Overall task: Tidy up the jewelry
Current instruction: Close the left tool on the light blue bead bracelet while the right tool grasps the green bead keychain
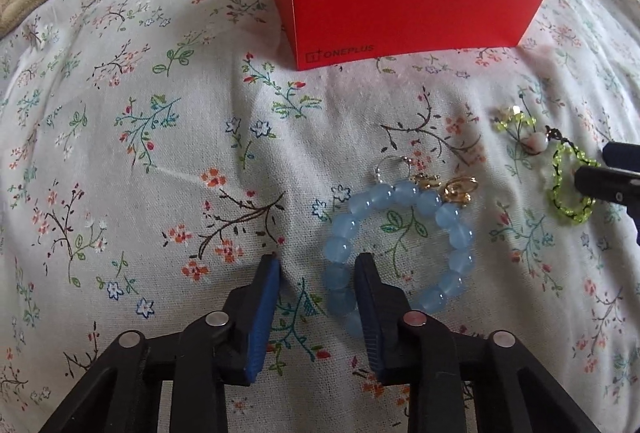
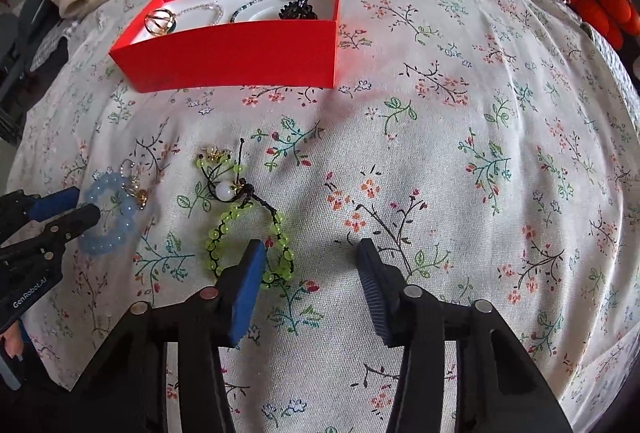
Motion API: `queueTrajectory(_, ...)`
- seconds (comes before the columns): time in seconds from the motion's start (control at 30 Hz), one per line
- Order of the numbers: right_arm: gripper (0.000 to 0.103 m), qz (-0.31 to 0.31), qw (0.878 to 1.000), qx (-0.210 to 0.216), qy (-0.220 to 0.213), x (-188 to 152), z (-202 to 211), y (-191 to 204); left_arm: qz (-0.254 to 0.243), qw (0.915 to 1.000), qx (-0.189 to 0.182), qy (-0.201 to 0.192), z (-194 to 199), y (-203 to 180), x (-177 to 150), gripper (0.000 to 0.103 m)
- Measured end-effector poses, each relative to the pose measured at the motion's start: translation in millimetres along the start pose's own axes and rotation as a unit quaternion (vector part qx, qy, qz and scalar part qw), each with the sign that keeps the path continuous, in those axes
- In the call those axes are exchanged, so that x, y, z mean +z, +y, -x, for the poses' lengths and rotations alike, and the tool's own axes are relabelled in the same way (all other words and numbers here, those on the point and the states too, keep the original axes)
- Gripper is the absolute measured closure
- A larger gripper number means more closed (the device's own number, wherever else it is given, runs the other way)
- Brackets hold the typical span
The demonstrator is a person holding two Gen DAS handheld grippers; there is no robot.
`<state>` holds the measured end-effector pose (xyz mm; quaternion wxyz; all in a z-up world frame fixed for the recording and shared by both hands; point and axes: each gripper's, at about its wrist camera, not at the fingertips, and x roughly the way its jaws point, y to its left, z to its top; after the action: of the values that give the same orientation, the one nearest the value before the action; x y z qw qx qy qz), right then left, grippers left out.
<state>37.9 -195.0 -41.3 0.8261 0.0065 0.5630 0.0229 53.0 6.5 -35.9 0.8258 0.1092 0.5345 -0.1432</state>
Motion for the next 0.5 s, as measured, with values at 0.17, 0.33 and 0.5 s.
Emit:
queueTrajectory(0.17,0.072,0.016,1.0,-0.009,-0.003,4.1,-2.2,6.8,0.006,1.0,0.0,-0.001,-0.1,2.3,1.8,0.087)
queueTrajectory(0.33,0.09,0.027,1.0,0.0,-0.001,2.2,-0.6,9.4,0.015,0.9999,-0.005,-0.001,0.1,8.5,4.2,0.094)
queueTrajectory(0.5,0.098,0.021,1.0,0.019,0.003,0.9,2.7,7.4,0.023,0.9996,-0.014,-0.006,4.1,10.3,4.8,0.095)
